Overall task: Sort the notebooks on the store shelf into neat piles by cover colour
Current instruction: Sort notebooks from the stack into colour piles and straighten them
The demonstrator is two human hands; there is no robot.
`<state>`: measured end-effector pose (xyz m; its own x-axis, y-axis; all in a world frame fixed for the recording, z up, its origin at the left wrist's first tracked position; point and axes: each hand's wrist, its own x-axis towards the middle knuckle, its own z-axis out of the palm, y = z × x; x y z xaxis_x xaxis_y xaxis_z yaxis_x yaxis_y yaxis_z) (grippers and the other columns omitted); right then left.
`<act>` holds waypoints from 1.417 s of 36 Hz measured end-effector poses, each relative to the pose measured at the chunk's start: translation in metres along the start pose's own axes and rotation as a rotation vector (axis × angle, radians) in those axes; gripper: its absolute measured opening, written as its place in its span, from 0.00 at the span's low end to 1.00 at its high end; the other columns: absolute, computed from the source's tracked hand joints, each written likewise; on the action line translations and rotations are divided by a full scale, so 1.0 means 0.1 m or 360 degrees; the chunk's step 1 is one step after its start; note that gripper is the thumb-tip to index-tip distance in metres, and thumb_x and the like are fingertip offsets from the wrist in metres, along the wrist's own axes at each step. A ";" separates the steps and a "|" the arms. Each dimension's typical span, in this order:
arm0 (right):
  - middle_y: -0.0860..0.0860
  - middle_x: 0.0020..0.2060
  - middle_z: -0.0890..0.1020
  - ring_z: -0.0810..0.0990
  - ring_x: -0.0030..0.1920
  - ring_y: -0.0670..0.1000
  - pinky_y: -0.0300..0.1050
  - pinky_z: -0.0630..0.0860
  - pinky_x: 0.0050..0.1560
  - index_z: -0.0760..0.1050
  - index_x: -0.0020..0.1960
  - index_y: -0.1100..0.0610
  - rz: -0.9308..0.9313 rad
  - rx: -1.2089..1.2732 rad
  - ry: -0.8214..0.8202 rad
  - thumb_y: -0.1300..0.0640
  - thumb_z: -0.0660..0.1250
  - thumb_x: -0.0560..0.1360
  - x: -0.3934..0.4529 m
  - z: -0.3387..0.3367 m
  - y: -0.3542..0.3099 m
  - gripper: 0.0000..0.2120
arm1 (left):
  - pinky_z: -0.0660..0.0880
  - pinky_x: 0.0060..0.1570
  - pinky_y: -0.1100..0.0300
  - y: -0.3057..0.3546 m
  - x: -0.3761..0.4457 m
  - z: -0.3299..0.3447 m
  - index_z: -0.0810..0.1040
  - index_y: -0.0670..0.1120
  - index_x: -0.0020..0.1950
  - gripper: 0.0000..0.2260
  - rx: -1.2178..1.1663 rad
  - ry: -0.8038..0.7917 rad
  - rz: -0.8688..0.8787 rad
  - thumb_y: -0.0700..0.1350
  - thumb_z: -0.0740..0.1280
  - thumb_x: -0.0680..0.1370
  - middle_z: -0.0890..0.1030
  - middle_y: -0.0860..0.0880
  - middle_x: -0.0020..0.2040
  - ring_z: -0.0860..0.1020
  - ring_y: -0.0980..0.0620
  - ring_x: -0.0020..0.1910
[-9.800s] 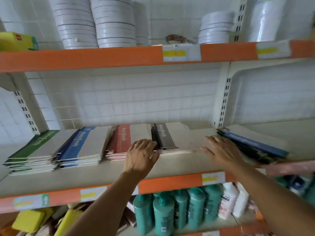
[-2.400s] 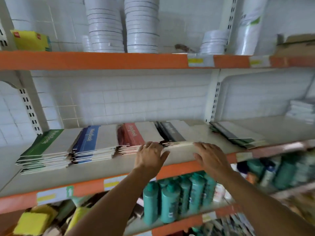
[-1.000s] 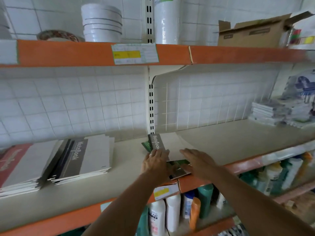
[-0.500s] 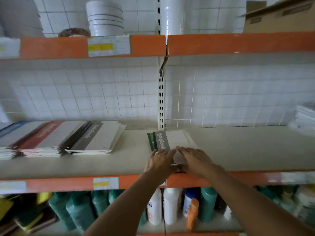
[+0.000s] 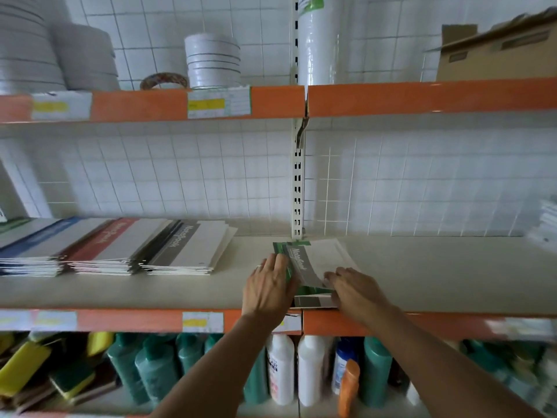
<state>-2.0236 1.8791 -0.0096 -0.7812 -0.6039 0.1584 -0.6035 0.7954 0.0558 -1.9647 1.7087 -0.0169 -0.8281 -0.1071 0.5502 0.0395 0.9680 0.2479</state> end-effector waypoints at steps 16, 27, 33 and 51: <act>0.50 0.75 0.61 0.65 0.72 0.49 0.40 0.67 0.66 0.45 0.78 0.49 0.0139 0.0007 0.0227 0.68 0.60 0.77 -0.06 -0.24 0.24 0.38 | 0.41 0.75 0.48 0.27 0.13 0.41 0.49 0.52 0.79 0.31 0.0217 -0.0814 0.0284 0.63 0.54 0.80 0.53 0.50 0.79 0.45 0.47 0.78; 0.49 0.77 0.55 0.63 0.73 0.49 0.42 0.69 0.64 0.42 0.78 0.47 0.0237 -0.0053 0.0153 0.65 0.61 0.77 -0.08 -0.15 0.29 0.39 | 0.47 0.74 0.49 0.16 0.07 0.29 0.53 0.48 0.77 0.40 0.0417 -0.0694 0.0490 0.69 0.61 0.73 0.67 0.47 0.72 0.63 0.46 0.72; 0.50 0.77 0.55 0.62 0.73 0.49 0.41 0.69 0.64 0.42 0.78 0.48 0.0193 -0.0055 0.0151 0.65 0.62 0.76 -0.09 -0.08 0.24 0.40 | 0.60 0.68 0.51 0.20 0.01 0.19 0.68 0.46 0.71 0.28 0.0492 -0.0656 0.0501 0.61 0.63 0.76 0.69 0.46 0.66 0.67 0.46 0.67; 0.48 0.77 0.55 0.59 0.75 0.47 0.40 0.64 0.68 0.45 0.78 0.47 0.0219 0.0137 0.0218 0.66 0.60 0.77 -0.17 -0.10 0.36 0.37 | 0.71 0.39 0.58 0.51 0.15 0.32 0.76 0.45 0.59 0.10 0.0555 -0.0578 0.0188 0.45 0.59 0.82 0.81 0.47 0.51 0.81 0.48 0.48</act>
<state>-2.0303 1.9187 -0.0007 -0.8318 -0.4724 0.2915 -0.5085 0.8590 -0.0590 -1.9926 1.7635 -0.0213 -0.9724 0.0335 0.2309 0.0073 0.9935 -0.1137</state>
